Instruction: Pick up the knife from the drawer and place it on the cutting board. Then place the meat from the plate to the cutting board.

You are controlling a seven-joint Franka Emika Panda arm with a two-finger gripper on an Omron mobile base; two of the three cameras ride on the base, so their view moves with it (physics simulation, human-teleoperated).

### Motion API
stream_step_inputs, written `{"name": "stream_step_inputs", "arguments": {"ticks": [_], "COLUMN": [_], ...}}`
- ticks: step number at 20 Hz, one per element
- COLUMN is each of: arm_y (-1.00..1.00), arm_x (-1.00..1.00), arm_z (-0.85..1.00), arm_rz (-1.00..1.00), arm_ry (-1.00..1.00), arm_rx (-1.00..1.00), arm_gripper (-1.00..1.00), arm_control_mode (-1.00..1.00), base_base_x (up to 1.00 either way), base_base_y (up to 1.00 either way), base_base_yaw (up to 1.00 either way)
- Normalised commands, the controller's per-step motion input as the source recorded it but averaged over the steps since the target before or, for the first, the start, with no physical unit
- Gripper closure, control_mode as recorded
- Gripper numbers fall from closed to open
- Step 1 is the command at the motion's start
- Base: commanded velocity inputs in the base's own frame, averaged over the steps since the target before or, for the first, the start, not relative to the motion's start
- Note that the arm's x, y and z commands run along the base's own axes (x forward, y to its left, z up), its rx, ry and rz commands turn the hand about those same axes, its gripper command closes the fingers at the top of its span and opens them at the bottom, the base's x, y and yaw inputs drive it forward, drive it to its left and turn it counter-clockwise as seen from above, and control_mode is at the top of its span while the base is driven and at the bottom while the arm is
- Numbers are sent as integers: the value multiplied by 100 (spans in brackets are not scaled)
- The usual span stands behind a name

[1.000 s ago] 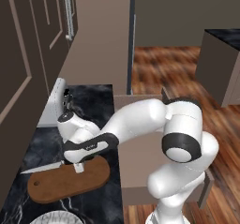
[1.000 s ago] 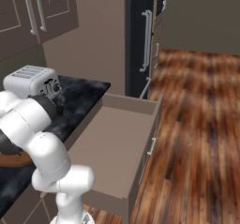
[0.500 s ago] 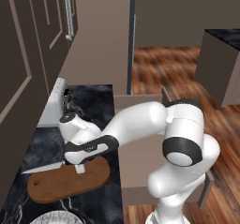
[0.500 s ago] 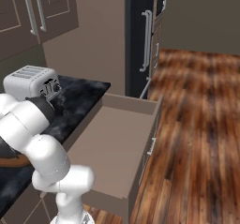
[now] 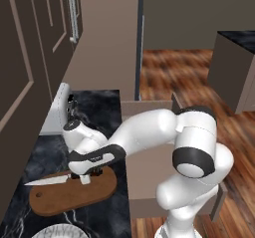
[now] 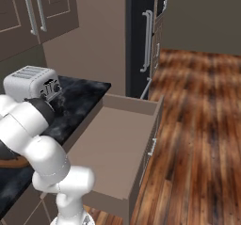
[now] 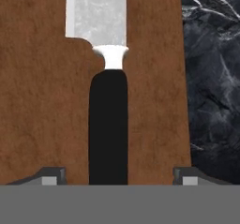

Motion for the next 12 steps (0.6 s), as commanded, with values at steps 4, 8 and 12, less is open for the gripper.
{"name": "stream_step_inputs", "arguments": {"ticks": [4,8,12], "arm_y": [-1,0,0], "arm_x": [-17,-17,-18], "arm_z": [22,66,78], "arm_rz": [0,0,0], "arm_ry": [-3,-8,-8], "arm_rx": [3,4,3], "arm_gripper": [-100,-100,-100], "arm_control_mode": [-100,-100,-100], "base_base_x": [0,0,0], "base_base_y": [0,0,0], "base_base_yaw": [0,0,0]}}
